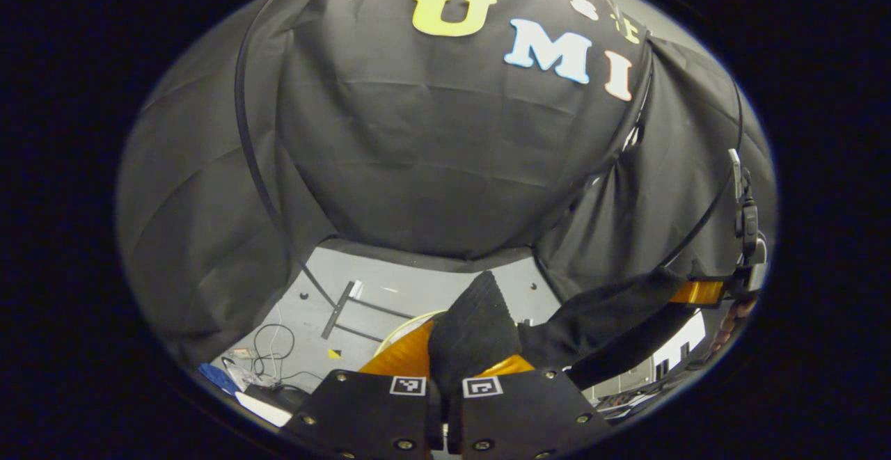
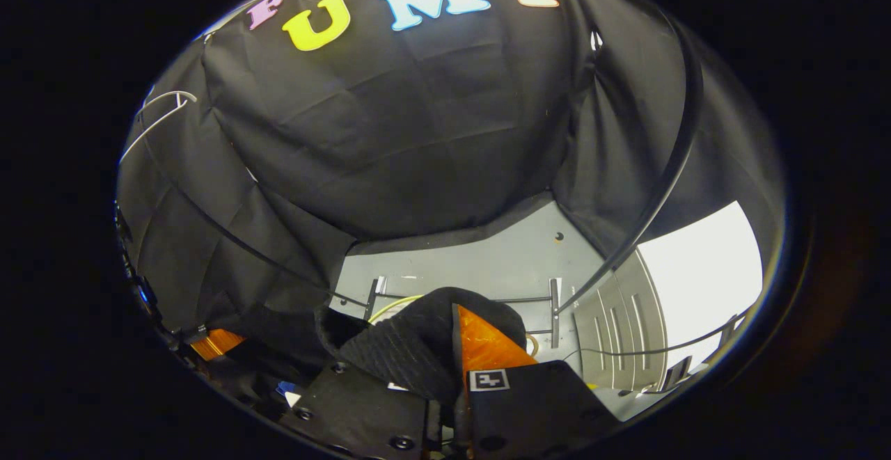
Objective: Grasp the clothes on the hanger with both hands and then place them into the laundry hamper below.
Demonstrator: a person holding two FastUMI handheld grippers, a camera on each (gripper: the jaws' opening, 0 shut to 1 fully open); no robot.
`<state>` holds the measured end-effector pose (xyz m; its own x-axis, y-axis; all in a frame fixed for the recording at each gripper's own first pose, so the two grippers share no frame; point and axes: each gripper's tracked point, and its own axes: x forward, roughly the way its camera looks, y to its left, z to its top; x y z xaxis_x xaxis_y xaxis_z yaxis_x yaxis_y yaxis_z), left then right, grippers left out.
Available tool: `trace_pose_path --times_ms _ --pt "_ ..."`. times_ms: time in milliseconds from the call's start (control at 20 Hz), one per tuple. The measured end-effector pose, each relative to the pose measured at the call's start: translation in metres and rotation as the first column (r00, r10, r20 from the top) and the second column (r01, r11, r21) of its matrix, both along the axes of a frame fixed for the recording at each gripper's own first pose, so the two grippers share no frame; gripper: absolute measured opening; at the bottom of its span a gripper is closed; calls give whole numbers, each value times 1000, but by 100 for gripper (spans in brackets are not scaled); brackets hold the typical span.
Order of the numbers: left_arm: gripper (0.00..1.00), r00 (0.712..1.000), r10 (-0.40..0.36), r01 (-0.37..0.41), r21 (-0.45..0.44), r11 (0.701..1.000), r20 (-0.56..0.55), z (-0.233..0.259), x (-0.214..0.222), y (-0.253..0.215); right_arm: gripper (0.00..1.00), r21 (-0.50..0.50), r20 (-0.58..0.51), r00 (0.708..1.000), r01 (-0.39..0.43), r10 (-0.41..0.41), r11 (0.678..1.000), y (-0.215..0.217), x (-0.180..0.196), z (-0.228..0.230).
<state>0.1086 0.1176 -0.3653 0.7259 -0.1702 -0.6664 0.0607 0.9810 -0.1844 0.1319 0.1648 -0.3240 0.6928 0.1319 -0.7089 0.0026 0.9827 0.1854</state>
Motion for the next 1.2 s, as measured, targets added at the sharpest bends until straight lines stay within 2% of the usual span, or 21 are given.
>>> trace_pose_path --times_ms 300,600,650,700,750,800,850,900,950,1100,1150,1200 --pt "4 996 -50 51 4 999 -68 -44 4 -10 11 12 -62 998 33 -32 999 8 3 -38" --pt "3 994 -86 88 21 996 -74 -59 6 -15 14 8 -95 995 44 -43 999 12 -2 -49" --pt "7 993 -94 97 30 995 -78 -58 1 -14 14 7 -101 994 45 -44 999 10 -3 -51" --pt "7 992 -98 101 35 994 -79 -59 2 -14 20 11 -114 993 43 -42 999 10 -5 -54" --pt "3 992 -97 100 38 994 -80 -60 2 -13 26 17 -137 990 45 -42 999 10 -9 -59" --pt "13 992 -91 94 35 995 -91 -60 0 -11 32 19 -149 988 53 -49 998 9 -13 -59" --pt "12 991 -87 90 25 996 -99 -61 -2 -11 39 29 -157 986 54 -49 998 10 -16 -60" --pt "26 991 -79 81 18 997 -105 -60 -5 -11 37 44 -166 985 48 -40 998 12 -18 -59" --pt "39 991 -70 71 7 997 -112 -60 -7 -10 42 62 -173 985 32 -21 998 17 -23 -60" --pt "81 992 -26 25 -12 1000 -127 -62 -22 -2 98 29 -173 985 -3 8 1000 10 -39 -58" --pt "95 991 -13 14 0 1000 -130 -64 -27 5 98 11 -169 986 -7 9 1000 5 -43 -59" --pt "96 992 -8 10 12 1000 -127 -64 -33 8 99 3 -162 987 -4 5 1000 -1 -47 -55"
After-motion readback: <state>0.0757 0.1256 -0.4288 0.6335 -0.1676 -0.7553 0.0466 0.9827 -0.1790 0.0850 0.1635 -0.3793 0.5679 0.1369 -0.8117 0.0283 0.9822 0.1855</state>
